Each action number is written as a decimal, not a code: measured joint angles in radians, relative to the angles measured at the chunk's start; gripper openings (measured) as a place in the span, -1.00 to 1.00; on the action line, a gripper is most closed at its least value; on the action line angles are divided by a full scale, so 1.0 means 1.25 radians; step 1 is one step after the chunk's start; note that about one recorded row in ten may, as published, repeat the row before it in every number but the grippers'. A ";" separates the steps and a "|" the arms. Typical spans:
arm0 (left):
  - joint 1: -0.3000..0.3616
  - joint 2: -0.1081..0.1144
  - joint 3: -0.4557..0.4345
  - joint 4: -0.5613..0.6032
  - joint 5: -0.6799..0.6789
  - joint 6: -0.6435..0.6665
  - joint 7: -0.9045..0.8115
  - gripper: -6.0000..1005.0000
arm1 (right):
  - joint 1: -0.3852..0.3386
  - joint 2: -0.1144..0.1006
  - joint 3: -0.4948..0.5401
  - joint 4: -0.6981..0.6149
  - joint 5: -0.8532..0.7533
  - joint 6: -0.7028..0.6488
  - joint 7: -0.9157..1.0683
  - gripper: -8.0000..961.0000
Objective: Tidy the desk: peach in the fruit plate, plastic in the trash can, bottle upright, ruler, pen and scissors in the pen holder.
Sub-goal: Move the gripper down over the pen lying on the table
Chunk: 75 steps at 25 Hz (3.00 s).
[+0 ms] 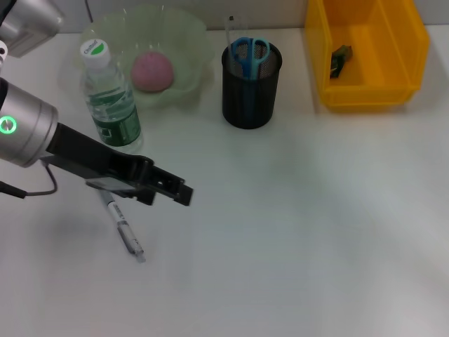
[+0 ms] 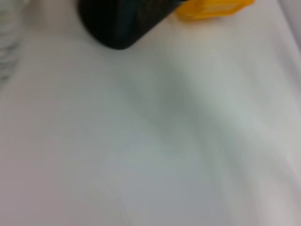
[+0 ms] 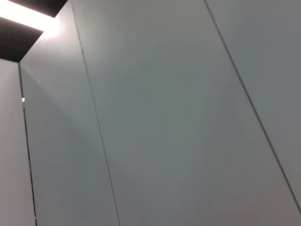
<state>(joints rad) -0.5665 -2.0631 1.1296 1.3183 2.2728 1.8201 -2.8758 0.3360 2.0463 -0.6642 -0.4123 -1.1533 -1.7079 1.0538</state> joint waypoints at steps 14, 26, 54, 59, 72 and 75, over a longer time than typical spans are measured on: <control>-0.111 -0.001 -0.117 -0.167 0.329 -0.003 0.000 0.37 | 0.056 0.011 0.002 0.022 -0.012 0.087 -0.059 0.07; -0.195 -0.003 -0.166 -0.231 0.413 -0.002 -0.001 0.34 | 0.079 0.012 0.009 0.024 -0.006 0.138 -0.059 0.07; -0.262 -0.005 -0.203 -0.346 0.455 -0.117 -0.003 0.28 | 0.097 0.025 0.002 0.042 -0.005 0.173 -0.059 0.07; -0.279 0.001 -0.260 -0.381 0.496 -0.123 -0.004 0.27 | 0.104 0.024 0.005 0.045 -0.005 0.180 -0.059 0.07; -0.280 0.014 -0.267 -0.353 0.490 -0.088 0.039 0.25 | 0.120 0.018 0.005 0.047 -0.010 0.193 -0.059 0.07; -0.280 0.011 -0.268 -0.332 0.484 -0.083 0.068 0.26 | 0.121 0.013 0.002 0.043 -0.015 0.188 -0.056 0.07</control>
<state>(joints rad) -0.9163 -2.0493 0.7943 0.9028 2.8775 1.7158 -2.7908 0.4867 2.0628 -0.6621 -0.3582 -1.1725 -1.4733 0.9834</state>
